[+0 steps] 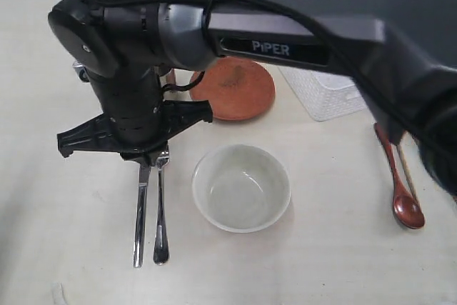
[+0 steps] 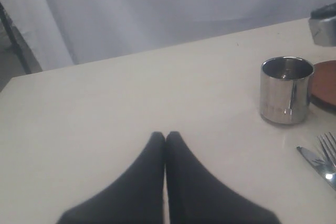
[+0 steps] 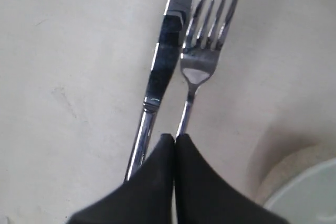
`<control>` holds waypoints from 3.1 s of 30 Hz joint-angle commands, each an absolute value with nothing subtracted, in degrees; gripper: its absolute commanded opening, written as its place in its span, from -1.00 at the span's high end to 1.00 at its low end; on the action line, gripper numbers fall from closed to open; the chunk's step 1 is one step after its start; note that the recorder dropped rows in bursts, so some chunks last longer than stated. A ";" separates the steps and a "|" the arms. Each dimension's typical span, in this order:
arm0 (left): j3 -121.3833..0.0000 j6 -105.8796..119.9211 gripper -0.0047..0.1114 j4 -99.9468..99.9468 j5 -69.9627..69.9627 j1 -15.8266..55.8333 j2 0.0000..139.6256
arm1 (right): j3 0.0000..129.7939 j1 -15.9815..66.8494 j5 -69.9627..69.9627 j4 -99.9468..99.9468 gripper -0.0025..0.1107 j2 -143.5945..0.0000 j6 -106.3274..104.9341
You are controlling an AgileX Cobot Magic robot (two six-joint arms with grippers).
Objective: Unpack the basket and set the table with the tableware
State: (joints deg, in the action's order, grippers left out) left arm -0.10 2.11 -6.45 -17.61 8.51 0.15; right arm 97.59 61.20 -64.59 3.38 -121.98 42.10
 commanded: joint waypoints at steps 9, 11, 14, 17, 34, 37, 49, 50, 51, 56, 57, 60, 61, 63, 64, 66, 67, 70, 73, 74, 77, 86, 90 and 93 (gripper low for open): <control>0.00 1.92 0.92 -6.02 -17.15 8.20 0.00 | 81.22 60.81 -51.61 4.35 0.96 -116.05 45.00; 0.00 1.92 0.92 -6.02 -17.15 8.20 0.00 | 80.14 60.81 -51.08 4.35 0.96 -116.79 45.00; 0.00 1.92 0.92 -6.02 -17.15 8.20 0.00 | 79.92 60.93 -50.36 4.35 0.96 -117.32 44.90; 0.00 1.92 0.92 -6.02 -17.15 8.20 0.00 | 79.92 61.59 -48.24 4.20 0.96 -117.30 44.90; 0.00 1.92 0.92 -6.02 -17.15 8.20 0.00 | 79.92 62.92 -48.24 0.93 0.96 -120.22 45.00; 0.00 1.92 0.92 -6.02 -17.15 8.20 0.00 | 79.92 62.92 -46.94 0.00 0.96 -120.22 45.00; 0.00 1.92 0.92 -6.02 -17.15 8.20 0.00 | 79.92 62.92 -47.03 -0.64 0.96 -119.95 43.71; 0.00 1.92 0.92 -6.02 -17.15 8.20 0.00 | 80.03 62.92 -47.15 -0.64 0.96 -119.53 43.71; 0.00 1.92 0.92 -6.02 -17.15 8.20 0.00 | 80.18 62.92 -47.27 -0.54 0.96 -118.93 43.60; 0.00 1.92 0.92 -6.02 -17.15 8.20 0.00 | 82.72 62.81 -51.65 0.72 0.96 -114.39 40.06; 0.00 1.92 0.92 -6.02 -17.15 8.20 0.00 | 83.44 62.70 -54.28 1.44 0.96 -113.18 39.14; 0.00 1.92 0.92 -6.02 -17.15 8.20 0.00 | 84.19 61.96 -61.18 5.69 0.94 -108.63 39.13; 0.00 1.92 0.92 -6.02 -17.15 8.20 0.00 | 84.07 61.32 -63.86 7.57 0.91 -106.90 39.26; 0.00 1.92 0.92 -6.02 -17.15 8.20 0.00 | 83.17 59.74 -68.82 10.90 0.81 -103.42 39.81; 0.00 1.92 0.92 -6.02 -17.15 8.20 0.00 | 82.64 58.91 -69.96 12.33 0.77 -101.90 39.81; 0.00 1.92 0.92 -6.02 -17.15 8.20 0.00 | 80.46 56.51 -69.96 14.24 0.67 -97.81 39.81; 0.00 1.92 0.92 -6.02 -17.15 8.20 0.00 | 79.28 55.38 -69.96 14.46 0.64 -96.06 39.81; 0.00 1.92 0.92 -5.57 -17.15 8.20 0.00 | 73.15 50.88 -69.96 14.65 0.61 -89.13 39.81; 0.00 1.92 0.92 -5.72 -17.15 8.20 0.00 | 65.44 45.24 -69.96 14.65 0.61 -83.03 39.81; 0.00 1.92 0.92 -5.72 -17.15 8.20 0.00 | 62.94 43.62 -69.96 14.65 0.61 -81.45 39.70; 0.00 1.92 0.92 -5.72 -17.15 8.20 0.00 | 53.51 37.31 -66.63 14.03 0.61 -76.89 38.07; 0.00 1.92 0.92 -5.72 -17.15 8.20 0.00 | 41.96 19.96 -50.75 10.21 0.27 -80.49 23.87; 0.00 1.92 0.92 -5.72 -17.15 8.20 0.00 | 43.12 17.14 -48.37 10.21 0.22 -85.62 17.96; 0.00 1.92 0.92 -5.72 -17.15 8.20 0.00 | 43.22 16.74 -44.83 10.22 0.22 -89.55 13.85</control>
